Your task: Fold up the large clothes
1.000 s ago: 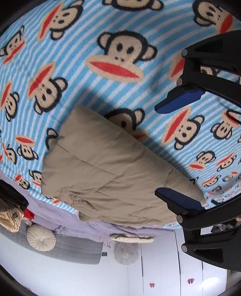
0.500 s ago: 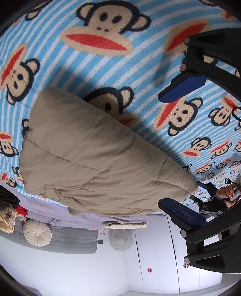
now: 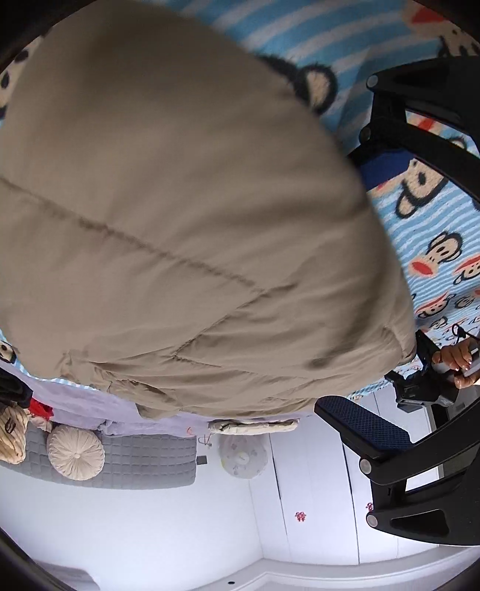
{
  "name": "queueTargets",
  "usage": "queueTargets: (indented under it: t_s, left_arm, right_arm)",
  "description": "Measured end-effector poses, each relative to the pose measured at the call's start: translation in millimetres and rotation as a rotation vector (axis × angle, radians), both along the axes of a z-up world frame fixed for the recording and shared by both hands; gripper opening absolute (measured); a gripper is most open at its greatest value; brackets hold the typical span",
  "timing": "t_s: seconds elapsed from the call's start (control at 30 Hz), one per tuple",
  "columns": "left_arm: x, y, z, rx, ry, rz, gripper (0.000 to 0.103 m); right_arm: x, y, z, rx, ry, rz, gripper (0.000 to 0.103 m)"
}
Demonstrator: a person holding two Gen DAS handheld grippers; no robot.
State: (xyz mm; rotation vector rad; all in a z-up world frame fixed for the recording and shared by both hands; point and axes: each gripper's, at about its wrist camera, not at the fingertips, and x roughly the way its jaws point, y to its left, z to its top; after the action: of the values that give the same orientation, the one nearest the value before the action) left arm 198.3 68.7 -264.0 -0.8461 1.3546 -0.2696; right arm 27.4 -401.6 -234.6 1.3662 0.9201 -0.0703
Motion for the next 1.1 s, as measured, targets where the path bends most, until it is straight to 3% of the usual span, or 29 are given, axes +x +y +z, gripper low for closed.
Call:
queueTargets:
  t_s: [0.1,0.13,0.17,0.2,0.27,0.3,0.33,0.43,0.6,0.73,0.93,1.03,1.1]
  left_arm:
    - [8.0,-5.4,2.5,0.036,0.008,0.028,0.084]
    - [10.8,-8.0,7.1,0.055,-0.004,0.03,0.066]
    - [12.2,-10.0,11.8,0.055,-0.026,0.011,0.038]
    - [14.6,-14.7,18.6,0.052,-0.052,-0.015,0.03]
    - [17.5,-23.1,37.7,0.099,-0.121,-0.076,0.018]
    - [19.2,-26.5,46.8,0.12,-0.151,-0.107,0.018]
    - [19.5,-29.0,56.8,0.135,-0.179,-0.13,0.017]
    - [17.7,-30.5,87.0,0.143,-0.251,-0.166,0.016]
    - [-7.6,-23.4,119.3,0.153,-0.298,-0.229,0.016]
    - [-64.8,9.3,125.0,0.167,-0.269,-0.297,0.016]
    - [-157.3,56.9,105.7,0.164,-0.101,-0.391,0.017]
    - [-184.6,69.7,84.7,0.169,-0.007,-0.381,0.017]
    - [-190.3,70.6,69.5,0.214,0.037,-0.371,0.029]
  right_arm:
    - [16.4,-3.4,-10.7,0.026,-0.01,-0.045,0.103]
    - [19.9,-4.4,-12.8,0.038,-0.009,-0.065,0.103]
    - [21.9,-5.3,-13.9,0.055,-0.007,-0.086,0.103]
    - [22.6,-6.3,-14.5,0.075,0.003,-0.106,0.101]
    - [21.6,-8.2,-15.7,0.11,0.033,-0.123,0.07]
    - [20.5,-9.1,-16.4,0.126,0.042,-0.124,0.046]
    - [18.8,-10.4,-15.5,0.143,0.036,-0.129,0.038]
    - [18.2,-10.5,-0.3,0.114,0.003,-0.079,0.027]
    - [4.1,-2.4,31.4,0.071,-0.019,0.026,0.025]
    - [-31.5,11.4,43.2,0.076,0.007,0.081,0.025]
    - [-119.9,39.7,41.4,0.129,0.105,0.133,0.025]
    - [-155.9,52.0,31.2,0.138,0.162,0.127,0.027]
    - [-159.9,53.7,20.9,0.102,0.223,0.124,0.033]
